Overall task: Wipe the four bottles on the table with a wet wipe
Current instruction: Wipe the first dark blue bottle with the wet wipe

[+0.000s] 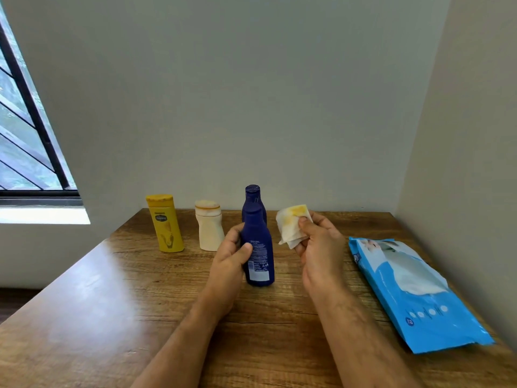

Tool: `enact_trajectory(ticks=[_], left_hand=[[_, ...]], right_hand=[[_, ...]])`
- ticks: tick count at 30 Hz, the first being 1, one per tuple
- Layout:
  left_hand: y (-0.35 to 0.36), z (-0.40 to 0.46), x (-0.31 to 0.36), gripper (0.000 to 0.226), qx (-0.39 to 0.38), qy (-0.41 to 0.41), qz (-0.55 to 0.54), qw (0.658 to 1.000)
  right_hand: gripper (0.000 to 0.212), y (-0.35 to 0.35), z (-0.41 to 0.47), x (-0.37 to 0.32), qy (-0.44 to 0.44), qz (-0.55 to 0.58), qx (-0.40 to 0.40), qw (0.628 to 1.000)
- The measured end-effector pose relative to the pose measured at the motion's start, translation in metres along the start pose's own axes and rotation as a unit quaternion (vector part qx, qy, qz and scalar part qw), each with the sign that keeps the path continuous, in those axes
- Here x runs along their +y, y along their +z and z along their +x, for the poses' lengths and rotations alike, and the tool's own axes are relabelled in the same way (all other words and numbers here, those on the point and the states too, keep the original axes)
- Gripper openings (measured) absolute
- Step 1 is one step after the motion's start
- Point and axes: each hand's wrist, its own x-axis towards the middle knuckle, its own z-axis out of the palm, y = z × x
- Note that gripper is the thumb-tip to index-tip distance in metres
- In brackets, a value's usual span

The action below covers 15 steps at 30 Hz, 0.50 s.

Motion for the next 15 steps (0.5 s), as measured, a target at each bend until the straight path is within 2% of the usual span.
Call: enact_trajectory(ticks=[9,15], left_hand=[[0.002,-0.009,-0.004,0.064,-0.061,0.002,0.184,0.981],[0.011,-0.007,-0.006,0.057,-0.035,0.009,0.249,0.968]], right_hand=[[0.023,-0.011,0.010,0.001,-0.014,-0.041,0.044,0.998],[0.022,-0.018,0.016,-0.004,-0.022,-0.044,0.071,0.996]])
